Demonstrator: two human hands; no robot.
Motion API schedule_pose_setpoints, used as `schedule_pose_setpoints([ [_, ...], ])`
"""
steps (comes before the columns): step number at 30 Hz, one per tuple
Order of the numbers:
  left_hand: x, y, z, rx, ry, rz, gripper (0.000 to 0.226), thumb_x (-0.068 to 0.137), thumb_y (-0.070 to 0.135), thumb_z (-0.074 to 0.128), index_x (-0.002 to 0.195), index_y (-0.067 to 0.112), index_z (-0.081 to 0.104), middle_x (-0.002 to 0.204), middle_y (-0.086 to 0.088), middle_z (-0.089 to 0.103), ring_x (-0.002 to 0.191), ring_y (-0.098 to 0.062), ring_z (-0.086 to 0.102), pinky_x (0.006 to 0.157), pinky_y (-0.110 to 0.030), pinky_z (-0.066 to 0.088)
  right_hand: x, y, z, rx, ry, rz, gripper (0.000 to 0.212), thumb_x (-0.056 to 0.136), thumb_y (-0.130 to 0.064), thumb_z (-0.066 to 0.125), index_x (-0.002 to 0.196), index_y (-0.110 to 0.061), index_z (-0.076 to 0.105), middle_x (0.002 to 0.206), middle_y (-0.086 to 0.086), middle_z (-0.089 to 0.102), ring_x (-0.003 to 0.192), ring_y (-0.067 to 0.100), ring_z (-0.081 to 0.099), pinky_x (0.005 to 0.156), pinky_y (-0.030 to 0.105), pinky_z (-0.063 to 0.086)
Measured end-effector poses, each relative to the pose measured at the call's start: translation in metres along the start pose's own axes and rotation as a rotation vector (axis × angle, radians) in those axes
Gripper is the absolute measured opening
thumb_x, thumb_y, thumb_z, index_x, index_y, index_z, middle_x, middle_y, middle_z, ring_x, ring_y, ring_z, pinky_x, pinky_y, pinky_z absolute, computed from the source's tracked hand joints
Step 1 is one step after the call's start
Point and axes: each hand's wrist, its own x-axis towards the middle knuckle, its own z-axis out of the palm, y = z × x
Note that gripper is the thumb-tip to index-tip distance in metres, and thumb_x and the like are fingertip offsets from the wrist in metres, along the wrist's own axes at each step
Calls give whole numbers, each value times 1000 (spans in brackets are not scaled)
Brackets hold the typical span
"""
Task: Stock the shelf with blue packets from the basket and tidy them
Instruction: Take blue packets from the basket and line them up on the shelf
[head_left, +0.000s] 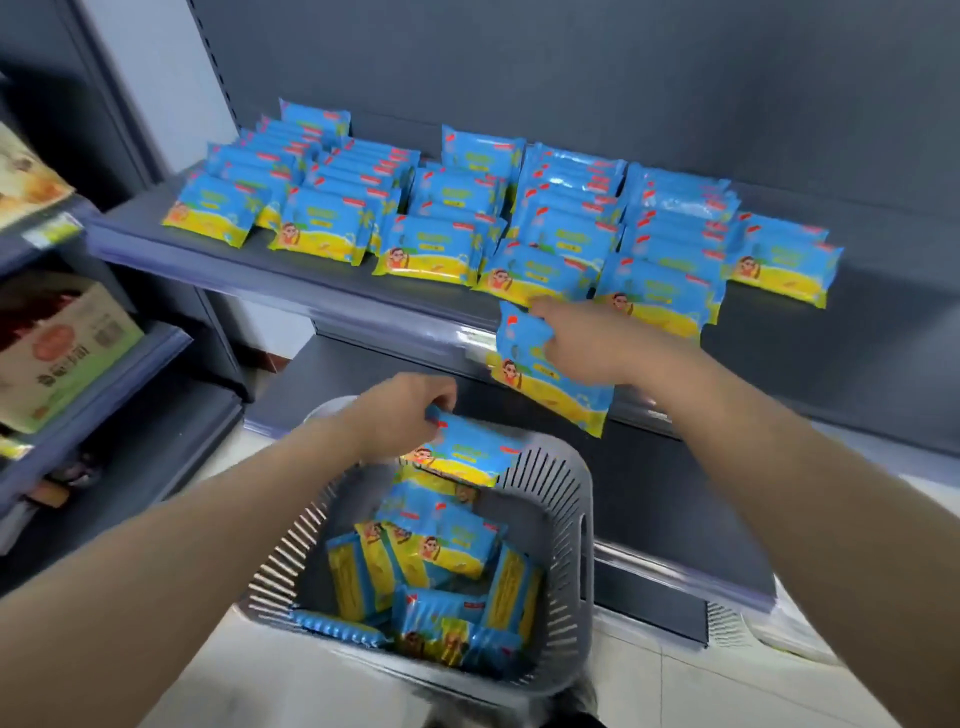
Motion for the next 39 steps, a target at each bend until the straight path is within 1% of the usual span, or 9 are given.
schedule_pose_setpoints([
  [3, 8, 34, -41, -34, 87, 76, 22, 77, 7, 66, 79, 17, 46, 78, 0, 53, 72, -17, 47, 60, -28, 36, -10, 20, -41, -5, 155, 45, 43, 93, -11, 41, 134, -16, 33, 108, 17, 56, 96, 35, 55, 78, 38, 46],
  [6, 21, 70, -63, -64, 144, 161, 18, 77, 6, 67, 83, 12, 51, 79, -2, 53, 73, -17, 47, 64, -32, 38, -25, 53, -77, 53, 297, 79, 38, 94, -13, 46, 130, -23, 43, 92, 8, 52, 83, 26, 50, 71, 32, 37],
  [10, 44, 124, -73, -144, 170, 250, 20, 77, 5, 67, 83, 15, 51, 79, 3, 52, 73, -15, 48, 64, -21, 40, -50, 109, -107, 89, 363, 167, 21, 90, -12, 53, 109, -17, 61, 121, 7, 60, 89, 25, 55, 78, 30, 41],
  [14, 75, 180, -65, -219, 175, 332, 26, 78, 2, 68, 83, 19, 48, 83, 4, 51, 71, -18, 49, 59, -14, 35, -73, 165, -118, 49, 280, 349, 38, 76, -8, 64, 111, -22, 59, 77, -3, 51, 60, 16, 49, 54, 27, 39],
  [20, 129, 245, -33, -165, 115, 392, 23, 79, 6, 67, 85, 19, 48, 80, 2, 54, 74, -16, 48, 64, -27, 41, -83, 245, -109, 56, 221, 391, 80, 75, -1, 63, 144, -25, 30, 129, 11, 54, 108, 31, 57, 89, 33, 49],
  [26, 171, 271, -1, -139, 85, 350, 20, 82, 8, 64, 95, 15, 50, 84, 3, 49, 70, -13, 44, 53, -20, 35, -58, 300, -91, 77, 157, 366, 35, 73, -11, 73, 105, -5, 60, 111, 12, 62, 97, 27, 56, 80, 33, 44],
  [30, 192, 274, 7, -155, 83, 291, 20, 83, 10, 63, 92, 19, 48, 89, -5, 55, 72, -18, 50, 62, -30, 46, -25, 323, -84, 171, 214, 302, 44, 73, -12, 76, 113, -8, 58, 114, 8, 60, 103, 26, 56, 86, 33, 46],
  [34, 210, 277, 9, -144, 79, 230, 20, 80, 13, 67, 93, 17, 52, 93, -7, 59, 85, -25, 58, 72, -37, 51, 3, 340, -83, 163, 239, 280, 35, 74, -15, 75, 105, -12, 59, 98, 4, 54, 86, 21, 51, 69, 27, 38],
  [39, 233, 282, 14, 74, 102, 225, 29, 84, 18, 62, 112, 21, 58, 100, 0, 63, 96, -18, 55, 87, -25, 29, 21, 352, -86, 99, 239, 308, 25, 74, -20, 75, 92, -14, 59, 97, 4, 59, 91, 24, 55, 75, 34, 42],
])
